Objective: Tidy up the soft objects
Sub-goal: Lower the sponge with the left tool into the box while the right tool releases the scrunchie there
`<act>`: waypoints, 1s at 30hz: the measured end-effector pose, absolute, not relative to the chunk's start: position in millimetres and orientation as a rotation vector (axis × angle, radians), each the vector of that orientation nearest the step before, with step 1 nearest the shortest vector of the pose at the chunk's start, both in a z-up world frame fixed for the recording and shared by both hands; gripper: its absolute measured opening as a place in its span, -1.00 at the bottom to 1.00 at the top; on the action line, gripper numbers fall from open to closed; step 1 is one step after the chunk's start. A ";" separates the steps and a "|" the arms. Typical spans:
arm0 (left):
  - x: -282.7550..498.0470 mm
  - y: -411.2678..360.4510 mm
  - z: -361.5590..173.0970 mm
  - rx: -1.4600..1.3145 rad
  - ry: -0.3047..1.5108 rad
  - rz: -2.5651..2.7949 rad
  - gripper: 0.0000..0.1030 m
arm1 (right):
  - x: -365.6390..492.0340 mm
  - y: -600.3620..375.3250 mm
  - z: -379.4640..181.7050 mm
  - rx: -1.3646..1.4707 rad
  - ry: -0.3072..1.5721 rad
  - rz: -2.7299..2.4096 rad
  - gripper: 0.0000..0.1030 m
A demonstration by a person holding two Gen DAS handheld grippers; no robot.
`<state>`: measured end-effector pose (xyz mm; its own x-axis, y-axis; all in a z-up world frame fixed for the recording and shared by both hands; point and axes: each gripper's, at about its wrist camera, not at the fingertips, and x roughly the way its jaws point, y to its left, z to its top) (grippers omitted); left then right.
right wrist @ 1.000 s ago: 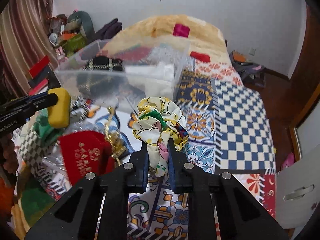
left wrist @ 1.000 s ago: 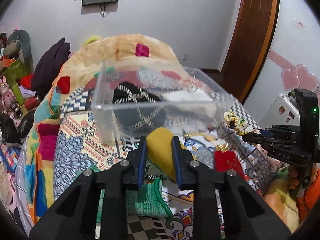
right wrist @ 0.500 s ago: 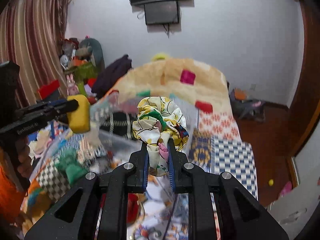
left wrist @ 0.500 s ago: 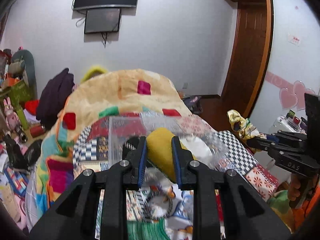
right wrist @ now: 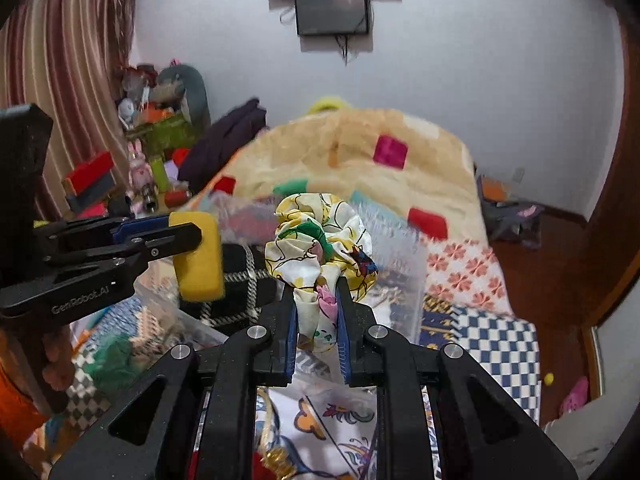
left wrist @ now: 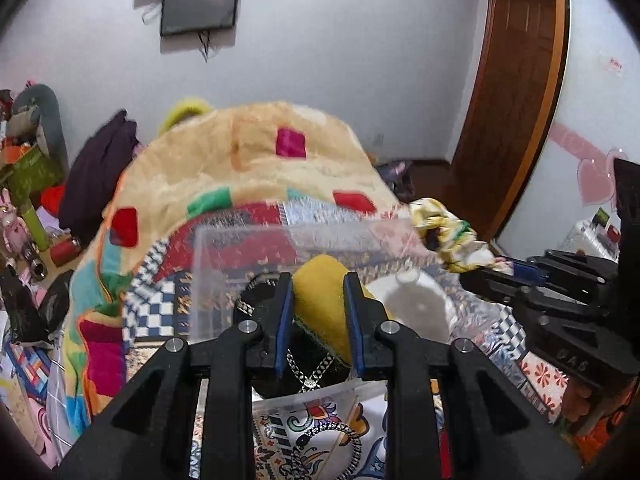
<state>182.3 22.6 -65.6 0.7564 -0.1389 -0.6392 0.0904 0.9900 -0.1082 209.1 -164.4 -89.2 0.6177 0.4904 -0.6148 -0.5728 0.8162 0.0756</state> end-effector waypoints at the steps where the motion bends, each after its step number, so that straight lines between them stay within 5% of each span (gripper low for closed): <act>1: 186.0 21.9 -70.5 -0.070 0.720 -0.126 -0.53 | 214.0 -162.0 -94.1 -0.138 0.684 0.614 -0.71; 10: 210.1 14.6 -106.6 -0.073 0.838 -0.141 -0.52 | 229.4 -149.7 -129.5 -0.198 0.793 0.607 -0.65; 13: 210.6 13.4 -108.6 -0.072 0.845 -0.135 -0.46 | 229.4 -150.4 -126.4 -0.193 0.799 0.614 -0.45; 16: 208.5 12.6 -106.0 -0.070 0.837 -0.129 -0.26 | 228.3 -152.5 -123.8 -0.187 0.795 0.616 -0.11; 22: 190.4 15.1 -86.9 -0.056 0.774 -0.124 0.13 | 220.7 -160.2 -109.3 -0.157 0.761 0.625 0.20; 30: 142.0 21.3 -51.1 -0.032 0.638 -0.089 0.88 | 187.5 -182.5 -76.6 -0.114 0.658 0.608 0.63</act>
